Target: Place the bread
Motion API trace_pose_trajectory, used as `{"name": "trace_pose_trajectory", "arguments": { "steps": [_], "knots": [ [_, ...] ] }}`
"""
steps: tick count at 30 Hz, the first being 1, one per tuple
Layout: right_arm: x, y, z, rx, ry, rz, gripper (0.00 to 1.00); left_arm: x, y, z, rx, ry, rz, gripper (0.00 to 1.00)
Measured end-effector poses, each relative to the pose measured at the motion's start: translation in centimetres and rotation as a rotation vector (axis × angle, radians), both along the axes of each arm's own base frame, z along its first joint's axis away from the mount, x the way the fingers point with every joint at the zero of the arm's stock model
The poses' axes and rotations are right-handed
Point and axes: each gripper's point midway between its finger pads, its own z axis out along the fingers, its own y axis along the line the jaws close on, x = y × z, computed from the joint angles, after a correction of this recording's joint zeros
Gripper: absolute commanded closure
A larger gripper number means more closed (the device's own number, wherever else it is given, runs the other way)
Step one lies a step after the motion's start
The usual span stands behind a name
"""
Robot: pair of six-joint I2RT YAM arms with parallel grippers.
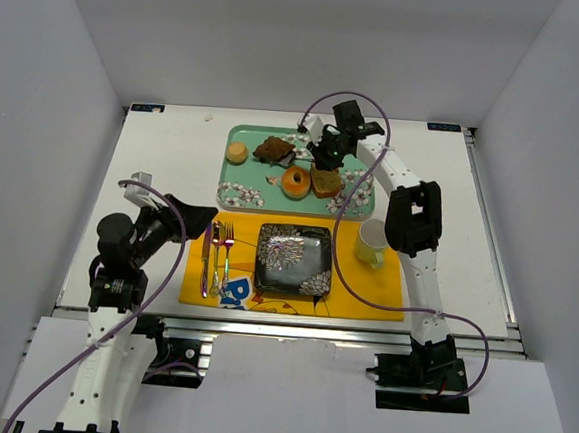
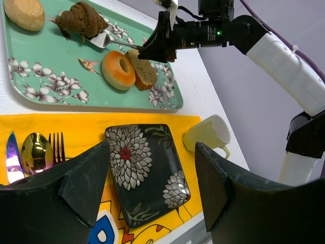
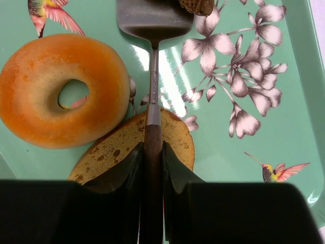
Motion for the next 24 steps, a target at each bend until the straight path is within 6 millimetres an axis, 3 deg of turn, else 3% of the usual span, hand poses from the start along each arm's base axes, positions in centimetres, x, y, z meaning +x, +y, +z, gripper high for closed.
{"name": "trace_pose_trajectory", "arguments": {
  "steps": [9, 14, 21, 24],
  "knots": [
    [-0.1, 0.6, 1.3, 0.057, 0.015, -0.001, 1.00, -0.2, 0.0, 0.8, -0.004, -0.023, 0.001, 0.23],
    [-1.4, 0.7, 4.3, 0.088, -0.004, 0.021, 1.00, -0.5, 0.0, 1.1, -0.007, -0.031, 0.002, 0.23],
    [-8.9, -2.0, 11.5, 0.125, -0.070, 0.089, 1.00, -0.6, 0.0, 1.3, -0.006, -0.042, 0.005, 0.23],
    [-12.4, -3.3, 13.1, 0.130, -0.107, 0.122, 1.00, -0.6, 0.0, 1.4, -0.006, -0.046, 0.004, 0.23]
  ]
}}
